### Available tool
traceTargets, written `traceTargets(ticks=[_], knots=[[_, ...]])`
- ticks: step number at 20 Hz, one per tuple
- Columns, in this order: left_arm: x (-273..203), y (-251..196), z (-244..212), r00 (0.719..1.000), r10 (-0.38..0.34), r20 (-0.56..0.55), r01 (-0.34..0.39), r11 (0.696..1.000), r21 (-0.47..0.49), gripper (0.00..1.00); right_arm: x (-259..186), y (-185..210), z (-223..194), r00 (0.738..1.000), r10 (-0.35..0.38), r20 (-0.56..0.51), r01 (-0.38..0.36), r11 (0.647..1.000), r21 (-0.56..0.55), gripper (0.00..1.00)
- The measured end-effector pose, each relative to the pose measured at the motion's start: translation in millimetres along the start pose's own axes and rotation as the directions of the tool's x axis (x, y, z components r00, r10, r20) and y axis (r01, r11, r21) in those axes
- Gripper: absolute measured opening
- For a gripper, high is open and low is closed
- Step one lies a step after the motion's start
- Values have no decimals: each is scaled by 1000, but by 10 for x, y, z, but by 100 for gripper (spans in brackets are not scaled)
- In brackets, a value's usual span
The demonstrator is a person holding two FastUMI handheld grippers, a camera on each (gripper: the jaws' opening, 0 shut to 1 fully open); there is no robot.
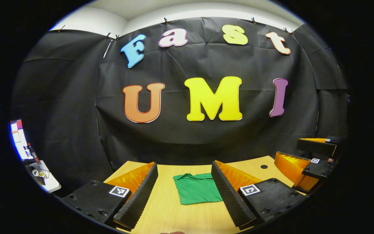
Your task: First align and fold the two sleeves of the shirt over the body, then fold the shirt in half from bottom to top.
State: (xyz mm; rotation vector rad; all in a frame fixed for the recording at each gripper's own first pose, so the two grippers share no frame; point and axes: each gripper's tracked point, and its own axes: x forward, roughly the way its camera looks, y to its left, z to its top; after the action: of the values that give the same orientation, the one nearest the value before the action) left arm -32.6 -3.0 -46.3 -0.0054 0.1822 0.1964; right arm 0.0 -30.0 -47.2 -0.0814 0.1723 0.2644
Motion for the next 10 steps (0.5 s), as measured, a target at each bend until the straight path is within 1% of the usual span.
traceTargets(ticks=[3,6,8,9,10], knots=[[-106,17,16,1000,13,5,-13,1000,-12,100,-82,101,57,1000,9,11,-10,1000,22,96],[-172,53,3,1000,27,-3,-27,1000,-9,100,-101,177,-13,999,32,-17,-32,999,25,95],[-200,73,42,1000,25,6,-25,1000,-6,100,-101,198,5,999,32,-17,-31,998,46,95],[-198,82,39,1000,23,7,-23,1000,-3,100,-111,202,14,999,30,-15,-29,998,54,96],[-207,86,39,1000,23,6,-23,1000,1,100,-127,224,11,999,31,-15,-30,998,58,95]])
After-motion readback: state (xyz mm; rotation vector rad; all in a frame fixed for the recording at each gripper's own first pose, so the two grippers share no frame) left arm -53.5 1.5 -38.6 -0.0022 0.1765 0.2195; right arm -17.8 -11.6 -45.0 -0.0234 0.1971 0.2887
